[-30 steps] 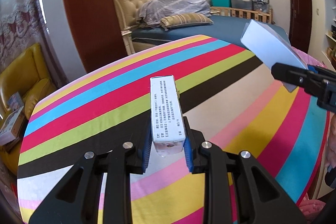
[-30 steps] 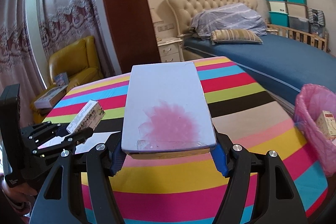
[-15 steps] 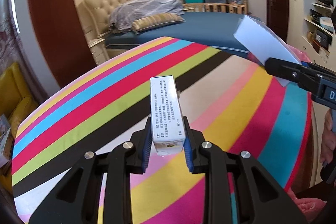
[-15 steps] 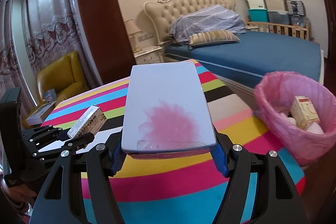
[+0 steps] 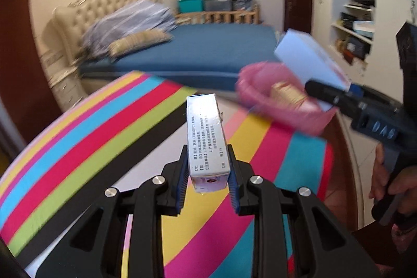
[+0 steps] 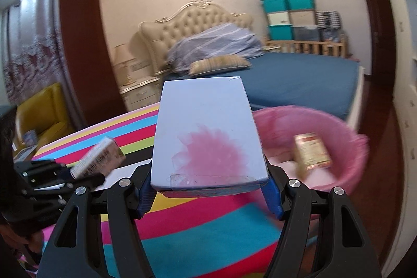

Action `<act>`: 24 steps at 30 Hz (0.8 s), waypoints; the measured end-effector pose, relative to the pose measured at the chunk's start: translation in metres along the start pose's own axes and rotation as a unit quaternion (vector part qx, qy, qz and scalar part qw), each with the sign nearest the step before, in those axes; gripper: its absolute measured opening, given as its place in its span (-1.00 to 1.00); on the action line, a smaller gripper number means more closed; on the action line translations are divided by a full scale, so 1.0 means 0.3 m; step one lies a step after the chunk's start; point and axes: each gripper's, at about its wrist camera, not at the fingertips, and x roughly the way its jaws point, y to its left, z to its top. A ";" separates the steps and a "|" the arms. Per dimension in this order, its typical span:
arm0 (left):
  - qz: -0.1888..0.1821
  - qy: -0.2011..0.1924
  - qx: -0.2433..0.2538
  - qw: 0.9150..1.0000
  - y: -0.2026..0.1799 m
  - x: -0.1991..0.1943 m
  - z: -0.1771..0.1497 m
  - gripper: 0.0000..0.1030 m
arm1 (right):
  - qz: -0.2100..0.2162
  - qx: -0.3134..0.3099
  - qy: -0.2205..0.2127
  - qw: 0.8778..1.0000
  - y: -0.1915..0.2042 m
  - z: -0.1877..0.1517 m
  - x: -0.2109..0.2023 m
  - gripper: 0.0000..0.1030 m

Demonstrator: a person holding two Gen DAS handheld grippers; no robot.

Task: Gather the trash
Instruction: 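Carry both white boxes over the pink bin, then open both grippers to drop the white boxes into the bin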

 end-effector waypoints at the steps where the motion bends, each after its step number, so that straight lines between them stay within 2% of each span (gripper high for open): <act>1: -0.011 -0.007 0.007 1.000 -0.023 0.012 0.027 -0.49 | -0.013 -0.004 -0.003 1.000 -0.028 0.007 -0.007 0.26; 5: -0.053 -0.027 0.029 0.998 -0.119 0.090 0.135 -0.48 | -0.052 0.001 -0.005 0.999 -0.159 0.040 -0.023 0.26; 9: -0.090 -0.025 0.032 0.995 -0.186 0.190 0.217 -0.48 | -0.079 -0.010 0.001 0.997 -0.255 0.062 -0.013 0.26; 17: -0.124 -0.018 0.014 0.992 -0.256 0.378 0.359 -0.47 | -0.093 -0.008 0.013 0.995 -0.378 0.082 0.073 0.27; 19: -0.144 -0.020 0.010 0.989 -0.264 0.423 0.392 -0.14 | -0.083 -0.011 0.010 0.996 -0.390 0.080 0.094 0.29; 20: -0.144 -0.022 0.005 0.989 -0.268 0.441 0.404 0.33 | -0.077 -0.010 0.014 0.997 -0.392 0.079 0.109 0.42; 21: -0.140 -0.024 0.000 0.990 -0.257 0.444 0.404 0.65 | -0.078 -0.006 0.016 0.997 -0.405 0.076 0.120 0.58; 24: -0.122 -0.032 -0.021 0.992 -0.220 0.430 0.397 0.65 | -0.074 0.007 0.008 0.997 -0.415 0.073 0.096 0.58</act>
